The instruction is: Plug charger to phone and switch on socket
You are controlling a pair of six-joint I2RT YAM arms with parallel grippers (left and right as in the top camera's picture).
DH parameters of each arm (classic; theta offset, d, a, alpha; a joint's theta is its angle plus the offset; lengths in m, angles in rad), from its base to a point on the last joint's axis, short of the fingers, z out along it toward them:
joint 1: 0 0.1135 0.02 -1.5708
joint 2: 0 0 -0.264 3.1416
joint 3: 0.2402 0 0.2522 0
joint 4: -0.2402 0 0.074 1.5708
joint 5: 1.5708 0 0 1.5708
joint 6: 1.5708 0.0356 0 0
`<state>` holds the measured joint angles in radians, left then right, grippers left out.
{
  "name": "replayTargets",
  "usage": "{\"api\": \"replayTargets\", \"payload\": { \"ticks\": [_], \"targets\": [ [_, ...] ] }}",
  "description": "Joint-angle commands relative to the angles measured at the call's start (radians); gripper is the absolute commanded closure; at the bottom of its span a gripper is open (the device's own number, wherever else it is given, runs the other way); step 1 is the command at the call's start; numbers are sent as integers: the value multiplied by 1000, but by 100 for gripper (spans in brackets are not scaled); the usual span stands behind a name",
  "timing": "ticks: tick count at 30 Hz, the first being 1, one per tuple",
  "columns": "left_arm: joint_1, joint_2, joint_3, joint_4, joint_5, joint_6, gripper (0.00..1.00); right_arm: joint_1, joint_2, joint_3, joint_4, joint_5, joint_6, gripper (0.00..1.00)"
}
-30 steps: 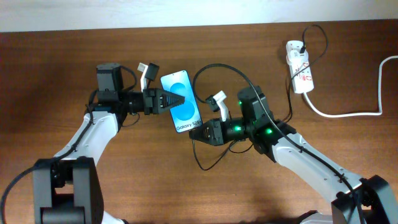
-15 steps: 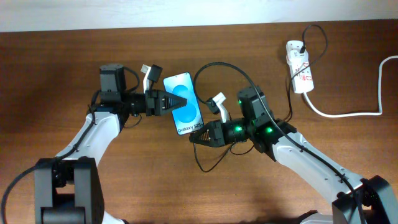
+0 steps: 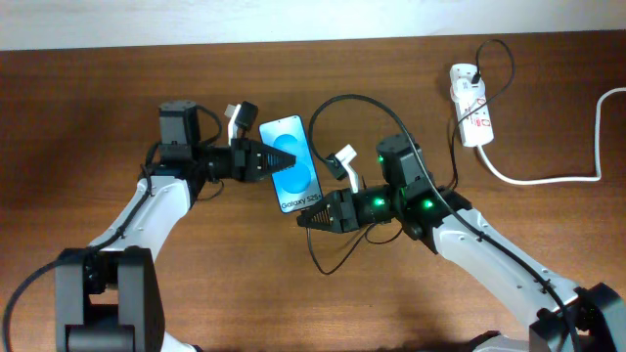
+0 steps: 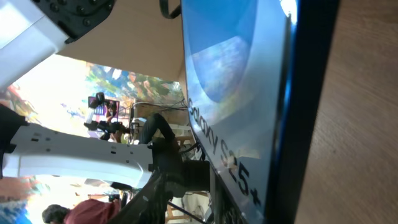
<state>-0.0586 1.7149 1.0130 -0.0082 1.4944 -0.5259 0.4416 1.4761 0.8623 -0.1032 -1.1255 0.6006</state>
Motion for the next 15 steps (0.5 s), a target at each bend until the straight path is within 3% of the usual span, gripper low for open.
{"api": "replayTargets", "payload": {
  "ticks": [1,9,15],
  "targets": [
    [-21,2,-17,-1,-6,-51,100,-5,-30,48,-22,23,-48,67],
    [80,2,-17,40,-6,-66,100,-5,-30,48,-145,91,-118,67],
    [97,2,-17,60,-68,-164,100,-6,-30,49,-155,143,-118,62]
  ]
}}
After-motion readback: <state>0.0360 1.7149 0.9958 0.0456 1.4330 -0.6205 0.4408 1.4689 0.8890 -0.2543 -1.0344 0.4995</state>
